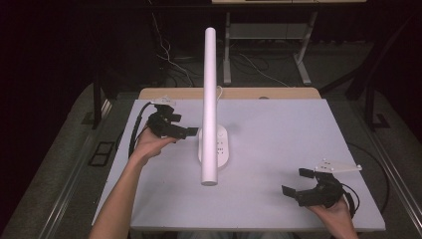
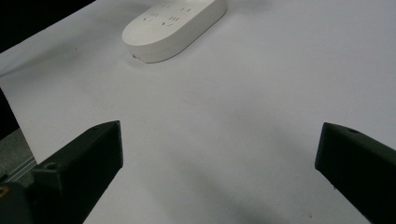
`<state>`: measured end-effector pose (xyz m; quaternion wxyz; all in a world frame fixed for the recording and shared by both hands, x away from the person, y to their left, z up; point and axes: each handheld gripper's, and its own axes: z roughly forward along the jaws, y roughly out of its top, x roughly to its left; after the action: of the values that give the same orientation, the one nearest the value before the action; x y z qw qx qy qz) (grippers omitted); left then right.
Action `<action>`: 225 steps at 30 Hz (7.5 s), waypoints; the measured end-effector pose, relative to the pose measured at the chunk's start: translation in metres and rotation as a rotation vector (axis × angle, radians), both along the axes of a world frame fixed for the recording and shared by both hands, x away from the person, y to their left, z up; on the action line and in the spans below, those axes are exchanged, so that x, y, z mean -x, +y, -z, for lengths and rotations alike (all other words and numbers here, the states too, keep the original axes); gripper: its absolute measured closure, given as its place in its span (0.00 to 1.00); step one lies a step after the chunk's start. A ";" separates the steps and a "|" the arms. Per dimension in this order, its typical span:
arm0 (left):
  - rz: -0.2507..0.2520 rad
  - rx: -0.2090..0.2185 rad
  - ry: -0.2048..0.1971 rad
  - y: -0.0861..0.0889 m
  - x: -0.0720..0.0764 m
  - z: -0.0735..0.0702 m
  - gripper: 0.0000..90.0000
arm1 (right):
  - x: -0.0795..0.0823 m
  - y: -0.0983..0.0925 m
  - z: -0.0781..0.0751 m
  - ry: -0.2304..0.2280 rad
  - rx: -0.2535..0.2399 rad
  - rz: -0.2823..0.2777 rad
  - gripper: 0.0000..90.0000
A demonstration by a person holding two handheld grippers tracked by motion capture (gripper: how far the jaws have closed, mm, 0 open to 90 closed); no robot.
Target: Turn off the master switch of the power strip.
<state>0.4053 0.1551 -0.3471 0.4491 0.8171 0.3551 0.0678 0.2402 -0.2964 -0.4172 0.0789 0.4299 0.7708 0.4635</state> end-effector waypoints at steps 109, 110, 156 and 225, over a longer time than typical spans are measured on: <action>-0.029 -0.007 0.202 -0.041 -0.050 0.077 1.00 | -0.001 -0.008 0.001 -0.008 0.005 0.003 0.00; -0.028 -0.005 0.204 -0.040 -0.050 0.077 1.00 | -0.001 -0.008 0.001 -0.007 0.004 0.003 0.00; -0.061 0.004 0.114 -0.038 -0.045 0.066 1.00 | -0.003 -0.008 0.003 -0.002 0.007 0.003 0.00; -0.108 0.161 -0.039 0.049 0.113 0.050 0.00 | -0.002 -0.001 0.002 -0.009 0.015 -0.002 0.00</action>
<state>0.2921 0.2040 -0.3969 0.5158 0.7565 0.3943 0.0790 0.2418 -0.2974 -0.4189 0.0850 0.4266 0.7743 0.4596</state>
